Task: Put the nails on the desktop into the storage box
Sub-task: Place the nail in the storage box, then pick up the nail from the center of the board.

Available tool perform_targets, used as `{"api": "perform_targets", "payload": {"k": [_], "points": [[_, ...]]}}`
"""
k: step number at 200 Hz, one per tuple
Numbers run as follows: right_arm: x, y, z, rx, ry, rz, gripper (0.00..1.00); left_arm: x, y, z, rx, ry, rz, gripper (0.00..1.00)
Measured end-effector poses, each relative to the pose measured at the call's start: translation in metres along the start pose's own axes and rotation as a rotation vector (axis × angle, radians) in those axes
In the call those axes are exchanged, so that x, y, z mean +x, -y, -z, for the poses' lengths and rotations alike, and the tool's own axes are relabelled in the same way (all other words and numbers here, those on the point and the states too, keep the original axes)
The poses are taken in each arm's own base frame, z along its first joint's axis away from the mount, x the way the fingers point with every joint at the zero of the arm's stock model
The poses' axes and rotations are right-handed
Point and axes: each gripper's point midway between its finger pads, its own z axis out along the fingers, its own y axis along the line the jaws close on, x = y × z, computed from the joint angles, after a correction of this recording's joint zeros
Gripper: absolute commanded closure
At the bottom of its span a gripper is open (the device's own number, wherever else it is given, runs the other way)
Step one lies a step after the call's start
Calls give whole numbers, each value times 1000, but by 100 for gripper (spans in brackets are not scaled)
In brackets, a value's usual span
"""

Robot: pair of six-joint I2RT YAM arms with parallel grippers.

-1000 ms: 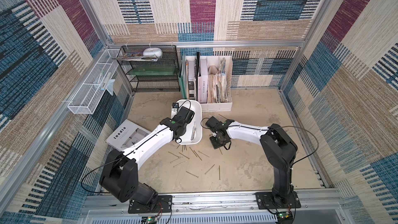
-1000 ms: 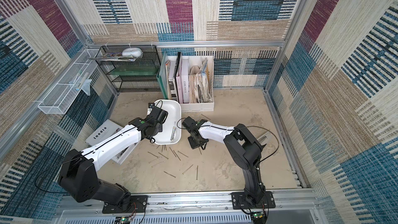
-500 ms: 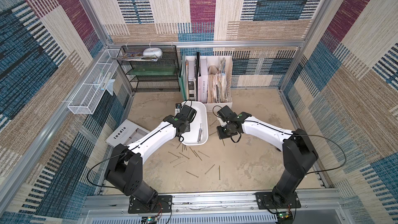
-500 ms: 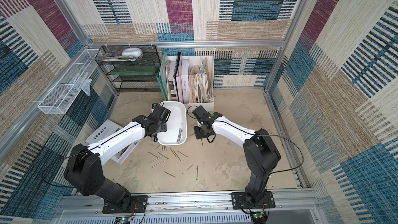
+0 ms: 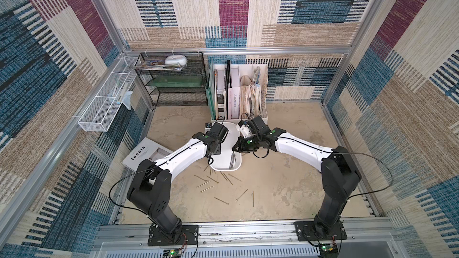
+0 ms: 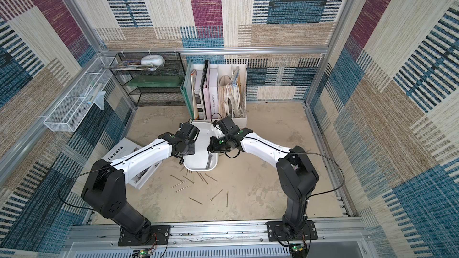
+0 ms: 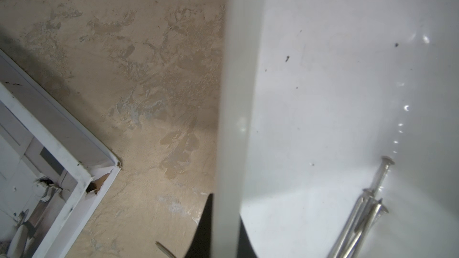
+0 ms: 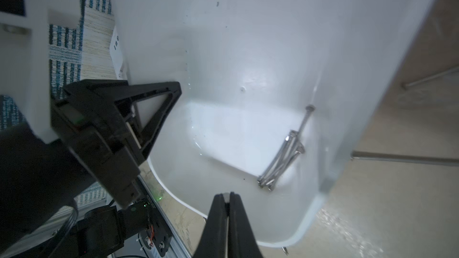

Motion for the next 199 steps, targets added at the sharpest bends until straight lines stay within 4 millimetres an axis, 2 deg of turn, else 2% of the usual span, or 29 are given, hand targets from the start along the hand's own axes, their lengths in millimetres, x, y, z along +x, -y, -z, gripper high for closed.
{"api": "perform_targets", "payload": {"k": [20, 59, 85, 107, 127, 148, 166, 181, 189, 199], "points": [[1, -8, -18, -47, -7, -17, 100, 0, 1, -2, -5, -9, -8, 100], [7, 12, -41, -39, -14, -94, 100, -1, 2, -3, -10, -15, -33, 100], [12, 18, -47, -31, -20, -123, 66, -2, 3, -4, -12, -19, -49, 100], [9, 17, -46, -32, -6, -117, 58, 0, 2, -5, -17, -33, -64, 100], [11, 14, -31, -17, 11, -109, 56, 0, 2, -4, -17, -33, -80, 100], [7, -3, 8, -7, 67, -73, 55, -2, 3, -3, -16, -32, -85, 100], [12, -7, 41, 42, 99, -54, 55, -1, 3, -4, -16, -37, -98, 100], [29, 0, 60, 105, 88, -58, 56, 0, 4, -5, -12, -43, -104, 100], [45, 8, 66, 147, 61, -66, 56, -1, 5, -4, -8, -44, -109, 100], [77, 18, 69, 212, -1, -74, 56, -2, 6, -3, -3, -41, -108, 100]]}}
